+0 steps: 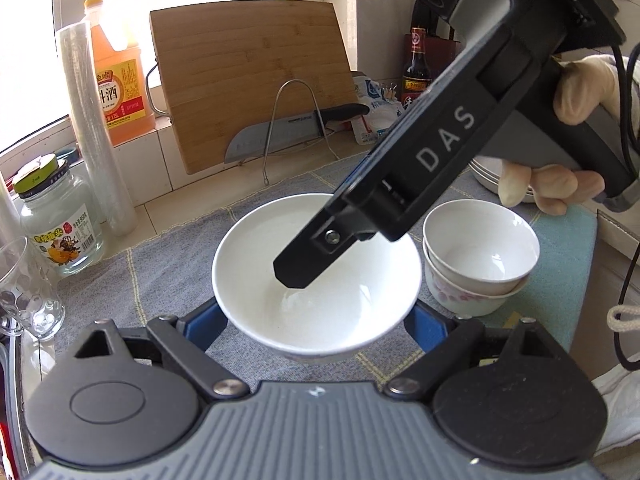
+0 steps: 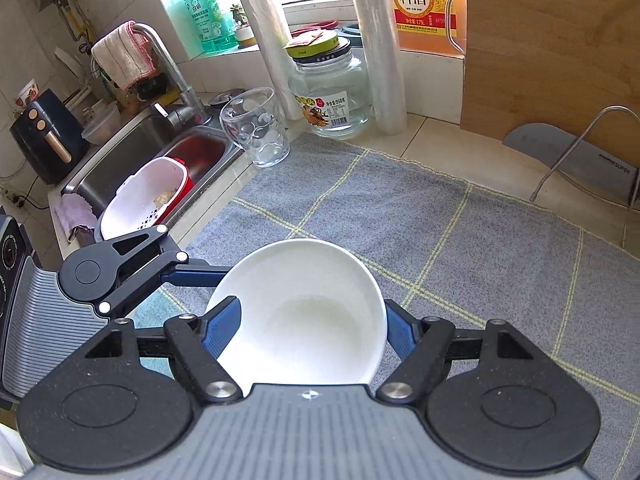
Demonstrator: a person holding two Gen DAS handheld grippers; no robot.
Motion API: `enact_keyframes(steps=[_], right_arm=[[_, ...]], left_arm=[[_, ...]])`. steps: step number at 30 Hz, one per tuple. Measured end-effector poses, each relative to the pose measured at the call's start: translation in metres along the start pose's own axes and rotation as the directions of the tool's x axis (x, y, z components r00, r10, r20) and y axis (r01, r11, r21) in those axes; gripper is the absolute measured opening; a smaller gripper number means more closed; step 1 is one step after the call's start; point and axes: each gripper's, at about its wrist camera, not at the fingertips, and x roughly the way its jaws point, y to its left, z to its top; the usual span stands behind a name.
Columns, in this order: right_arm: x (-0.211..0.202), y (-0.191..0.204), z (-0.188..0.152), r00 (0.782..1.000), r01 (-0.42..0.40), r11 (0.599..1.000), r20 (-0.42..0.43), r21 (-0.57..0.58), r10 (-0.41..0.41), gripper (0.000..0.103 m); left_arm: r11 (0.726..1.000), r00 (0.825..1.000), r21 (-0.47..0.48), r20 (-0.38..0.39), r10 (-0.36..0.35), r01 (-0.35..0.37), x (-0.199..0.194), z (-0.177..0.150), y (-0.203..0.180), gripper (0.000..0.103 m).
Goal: Organize plates and bowls
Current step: 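Lower the held bowl into the nested bowls with the right tool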
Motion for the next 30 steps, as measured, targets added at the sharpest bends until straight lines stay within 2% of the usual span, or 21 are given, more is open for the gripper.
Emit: enact_keyframes(steps=[14,30], right_arm=[[-0.048,-0.015,-0.035,0.996,0.062,0.997,0.063,0.045,-0.065,0.08],[-0.101,-0.058,-0.087,0.978,0.175,0.969,0.083,0.173,-0.192,0.08]], left_arm=[[0.996,0.998,0.064,0.028,-0.056,0.054,0.001,0.021,-0.044,0.094],[0.97,0.978,0.135,0.012,-0.206,0.203,0.038,0.041,-0.101,0.094]])
